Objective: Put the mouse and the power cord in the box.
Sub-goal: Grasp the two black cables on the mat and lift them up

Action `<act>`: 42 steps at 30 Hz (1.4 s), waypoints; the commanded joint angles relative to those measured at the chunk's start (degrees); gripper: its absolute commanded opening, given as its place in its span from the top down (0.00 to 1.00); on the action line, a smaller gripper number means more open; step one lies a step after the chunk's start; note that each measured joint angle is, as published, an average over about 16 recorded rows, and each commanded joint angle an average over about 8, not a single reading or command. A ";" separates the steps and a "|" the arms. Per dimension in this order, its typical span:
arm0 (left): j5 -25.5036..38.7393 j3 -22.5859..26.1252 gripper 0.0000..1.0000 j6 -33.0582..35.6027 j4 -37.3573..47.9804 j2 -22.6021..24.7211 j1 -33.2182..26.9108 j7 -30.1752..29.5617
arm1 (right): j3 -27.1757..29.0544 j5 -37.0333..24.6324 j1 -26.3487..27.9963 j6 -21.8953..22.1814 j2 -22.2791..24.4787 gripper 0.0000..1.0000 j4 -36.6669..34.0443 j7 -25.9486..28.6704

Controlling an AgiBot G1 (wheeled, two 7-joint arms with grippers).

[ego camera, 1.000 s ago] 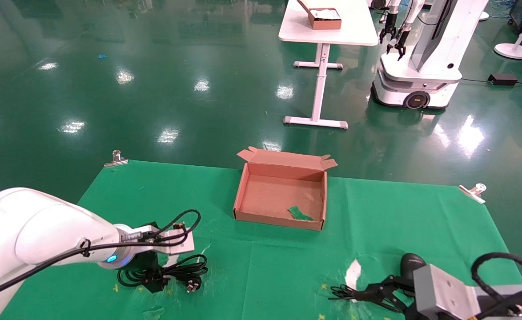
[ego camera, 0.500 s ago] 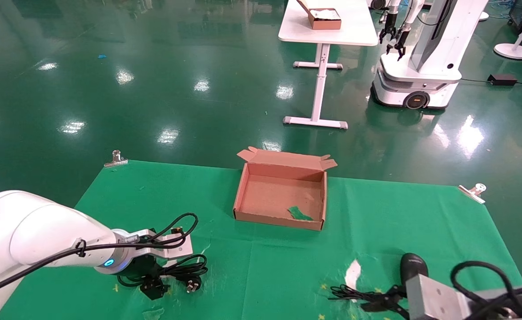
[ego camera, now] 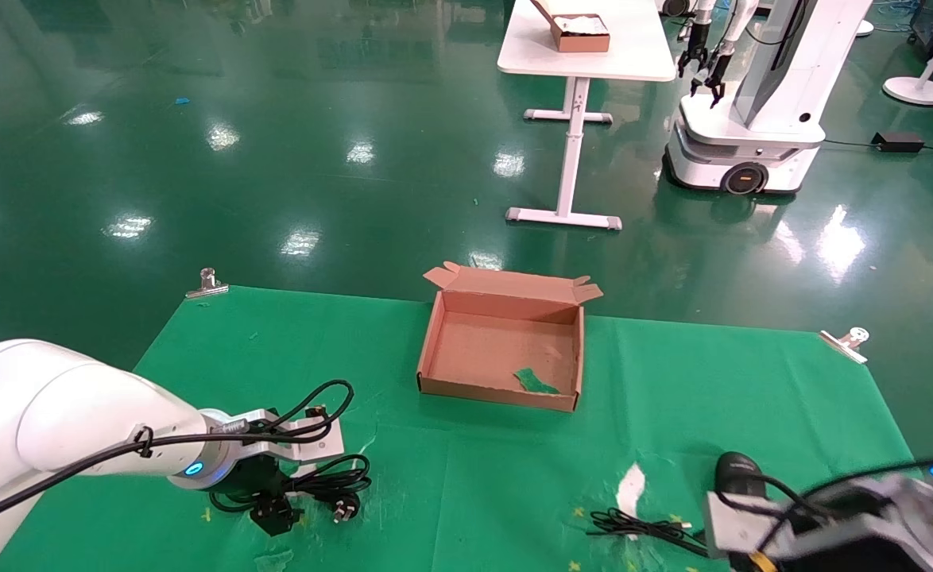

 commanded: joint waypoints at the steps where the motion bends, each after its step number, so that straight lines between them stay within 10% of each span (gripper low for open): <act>1: 0.00 0.00 0.00 -0.01 0.02 0.01 -0.01 0.01 | -1.51 -2.93 2.02 0.61 -2.43 0.00 -4.45 -2.70; 19: -0.01 0.00 0.00 -0.02 0.06 0.01 -0.01 0.03 | -4.90 -10.09 10.28 13.62 -20.16 0.00 -38.36 -17.94; 27: -0.03 -0.02 1.00 -0.03 0.09 0.00 0.00 0.04 | -4.73 -10.11 11.49 15.72 -21.96 1.00 -42.85 -19.64; 42: -0.05 -0.01 1.00 -0.03 0.07 0.00 0.00 0.04 | -4.72 -9.95 10.96 14.89 -21.10 1.00 -40.91 -19.07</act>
